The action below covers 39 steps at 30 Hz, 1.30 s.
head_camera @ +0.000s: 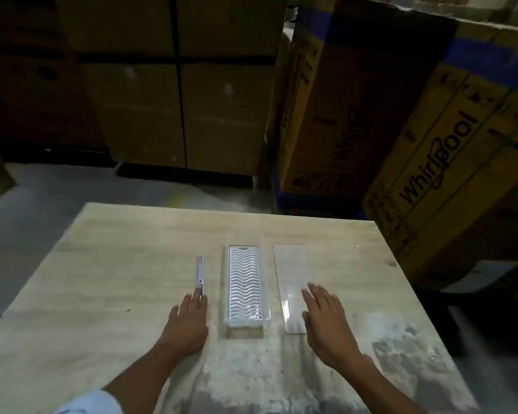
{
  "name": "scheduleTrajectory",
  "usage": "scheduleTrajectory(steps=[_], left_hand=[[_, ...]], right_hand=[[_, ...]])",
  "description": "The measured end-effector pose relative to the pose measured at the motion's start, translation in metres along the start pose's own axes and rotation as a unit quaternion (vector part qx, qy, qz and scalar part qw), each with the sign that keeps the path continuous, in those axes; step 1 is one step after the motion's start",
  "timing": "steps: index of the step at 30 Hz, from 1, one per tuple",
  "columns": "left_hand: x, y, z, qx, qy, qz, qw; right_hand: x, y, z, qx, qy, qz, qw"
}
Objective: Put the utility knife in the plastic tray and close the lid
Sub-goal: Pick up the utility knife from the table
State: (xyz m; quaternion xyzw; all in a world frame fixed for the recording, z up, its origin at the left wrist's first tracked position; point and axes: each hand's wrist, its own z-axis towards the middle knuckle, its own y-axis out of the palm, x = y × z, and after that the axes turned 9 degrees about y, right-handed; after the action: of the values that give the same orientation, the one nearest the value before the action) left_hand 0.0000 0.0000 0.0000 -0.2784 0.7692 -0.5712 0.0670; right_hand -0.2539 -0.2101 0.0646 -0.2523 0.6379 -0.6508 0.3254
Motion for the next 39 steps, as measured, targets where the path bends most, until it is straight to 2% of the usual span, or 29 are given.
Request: scheduleTrajectory(steps=[8,17,25,39], left_hand=[[0.004,0.016,0.004,-0.013,-0.020,0.007,1.000],[0.004,0.013,-0.004,0.151,-0.014,0.061,0.987],[0.008,0.002,-0.001,0.141,-0.130,-0.079,0.978],[0.014,0.004,0.021,0.165,-0.207,-0.157,0.952]], right_hand=[[-0.001,-0.006,-0.003,-0.035,-0.013,0.036,0.999],[0.005,-0.011,-0.005,-0.063,-0.017,0.064,0.996],[0.007,-0.016,0.002,-0.078,-0.006,0.092,0.993],[0.008,-0.016,0.010,-0.106,0.008,0.124,0.987]])
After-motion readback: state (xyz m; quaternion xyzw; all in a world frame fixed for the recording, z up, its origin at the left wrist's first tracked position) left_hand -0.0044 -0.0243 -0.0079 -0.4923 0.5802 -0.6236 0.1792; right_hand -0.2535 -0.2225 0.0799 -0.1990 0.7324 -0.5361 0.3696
